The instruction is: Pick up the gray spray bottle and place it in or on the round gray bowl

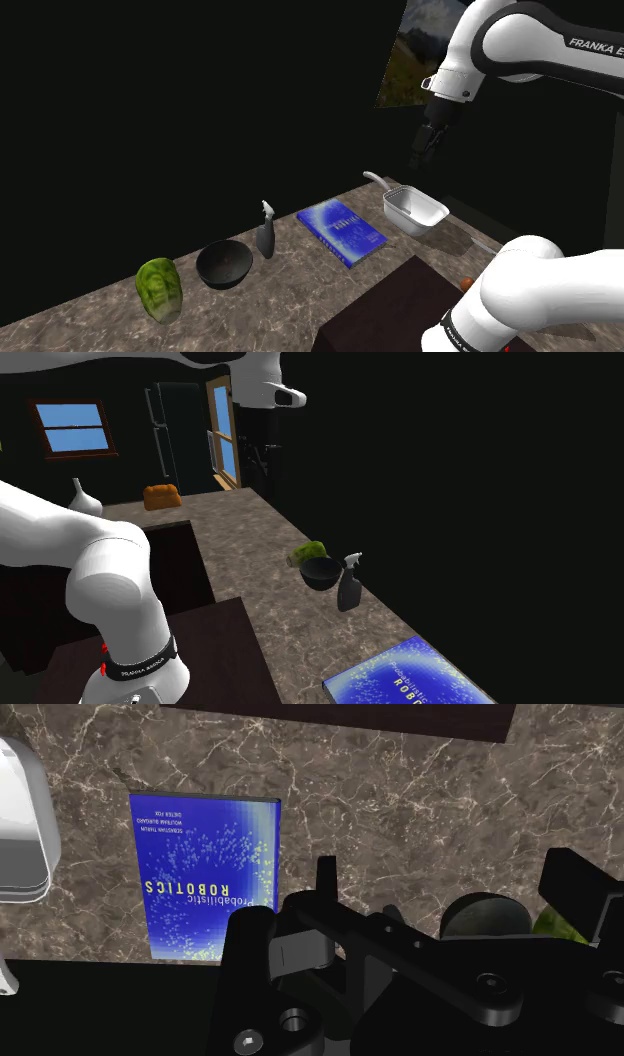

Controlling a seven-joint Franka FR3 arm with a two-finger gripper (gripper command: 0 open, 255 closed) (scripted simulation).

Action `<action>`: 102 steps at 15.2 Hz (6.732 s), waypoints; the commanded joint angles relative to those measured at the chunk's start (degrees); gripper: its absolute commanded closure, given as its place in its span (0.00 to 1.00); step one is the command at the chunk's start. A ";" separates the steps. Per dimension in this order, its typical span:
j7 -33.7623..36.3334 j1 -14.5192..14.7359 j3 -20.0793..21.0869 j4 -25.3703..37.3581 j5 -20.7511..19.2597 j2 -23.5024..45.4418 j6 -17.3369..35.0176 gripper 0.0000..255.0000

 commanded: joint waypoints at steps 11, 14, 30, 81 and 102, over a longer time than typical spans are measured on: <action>4.84 1.51 5.40 -3.35 2.45 14.49 19.16 0.00; 6.35 1.83 6.91 -2.72 2.65 20.08 24.50 0.00; 17.03 3.33 12.20 12.89 -3.63 54.43 44.59 0.00; 22.60 7.02 11.16 34.51 -9.10 74.07 42.94 1.00; 24.64 9.01 12.77 43.16 -8.06 68.67 28.86 1.00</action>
